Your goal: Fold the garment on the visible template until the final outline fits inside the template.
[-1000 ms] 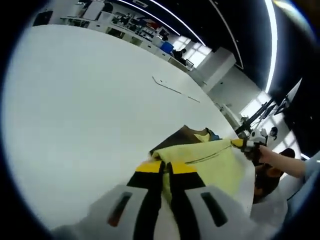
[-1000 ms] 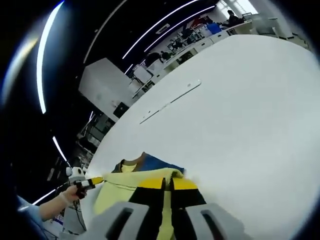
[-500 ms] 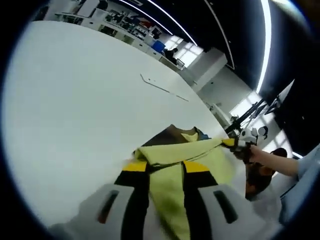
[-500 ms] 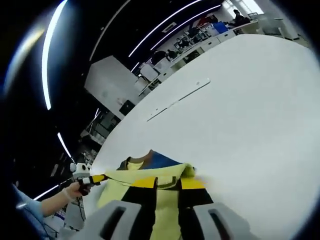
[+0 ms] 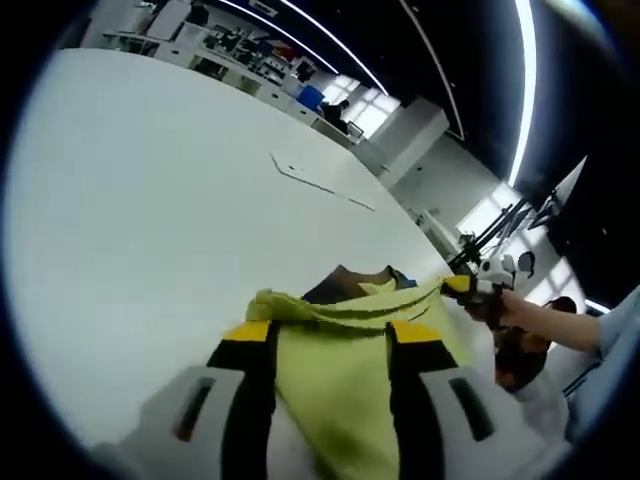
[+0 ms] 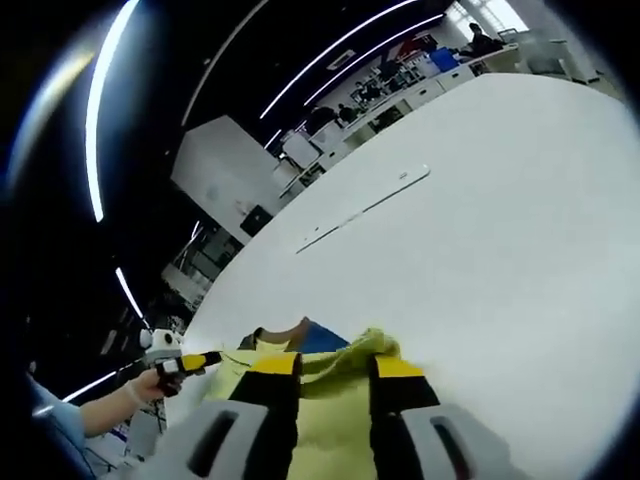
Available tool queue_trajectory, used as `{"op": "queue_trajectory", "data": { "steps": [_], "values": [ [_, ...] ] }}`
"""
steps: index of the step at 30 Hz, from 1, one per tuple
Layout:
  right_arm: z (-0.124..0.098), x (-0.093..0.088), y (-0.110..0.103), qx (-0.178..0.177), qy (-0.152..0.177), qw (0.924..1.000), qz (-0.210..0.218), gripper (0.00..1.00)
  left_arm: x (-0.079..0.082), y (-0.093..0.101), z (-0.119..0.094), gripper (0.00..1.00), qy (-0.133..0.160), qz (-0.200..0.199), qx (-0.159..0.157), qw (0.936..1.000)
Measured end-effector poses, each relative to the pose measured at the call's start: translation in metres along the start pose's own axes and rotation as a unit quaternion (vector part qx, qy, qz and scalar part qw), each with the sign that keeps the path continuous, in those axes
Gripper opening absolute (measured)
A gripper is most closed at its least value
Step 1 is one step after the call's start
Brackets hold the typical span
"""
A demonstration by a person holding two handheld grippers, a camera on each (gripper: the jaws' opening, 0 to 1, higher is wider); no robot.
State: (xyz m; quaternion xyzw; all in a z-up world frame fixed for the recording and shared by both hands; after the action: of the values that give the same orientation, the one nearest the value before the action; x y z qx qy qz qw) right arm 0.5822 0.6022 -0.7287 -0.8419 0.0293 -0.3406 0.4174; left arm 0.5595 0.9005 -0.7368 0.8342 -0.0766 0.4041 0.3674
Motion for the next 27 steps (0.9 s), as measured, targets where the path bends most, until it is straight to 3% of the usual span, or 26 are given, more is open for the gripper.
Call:
{"op": "queue_trajectory", "data": {
  "steps": [14, 21, 24, 27],
  "values": [
    [-0.003, -0.003, -0.003, -0.004, -0.007, 0.9998, -0.02, 0.29, 0.003, -0.002, -0.005, 0.49, -0.003, 0.017, 0.004, 0.9998],
    [-0.012, -0.008, -0.013, 0.004, -0.018, 0.9975, -0.068, 0.38, 0.0, 0.006, -0.013, 0.65, -0.016, 0.073, -0.003, 0.9972],
    [-0.016, -0.012, -0.013, 0.004, -0.026, 0.9958, -0.088, 0.46, -0.002, 0.012, -0.016, 0.73, -0.028, 0.128, -0.013, 0.9913],
    [-0.02, -0.015, -0.013, 0.0, -0.033, 0.9938, -0.107, 0.52, -0.003, 0.016, -0.019, 0.81, -0.032, 0.159, -0.014, 0.9867]
  ]
}}
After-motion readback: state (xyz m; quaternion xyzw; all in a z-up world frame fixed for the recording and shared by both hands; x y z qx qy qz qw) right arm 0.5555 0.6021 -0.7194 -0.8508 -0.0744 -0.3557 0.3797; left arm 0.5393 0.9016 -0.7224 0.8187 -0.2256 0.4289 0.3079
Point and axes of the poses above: the point that each gripper's makers call its tool centre point, and the gripper's own axes: z roughly forward along the fingers, y roughly to its right, x roughly out of its top, the point moved 1 cm from there along -z, roughly backward along the fingers, and after that the axes turned 5 degrees about z, right-handed, at the moved point
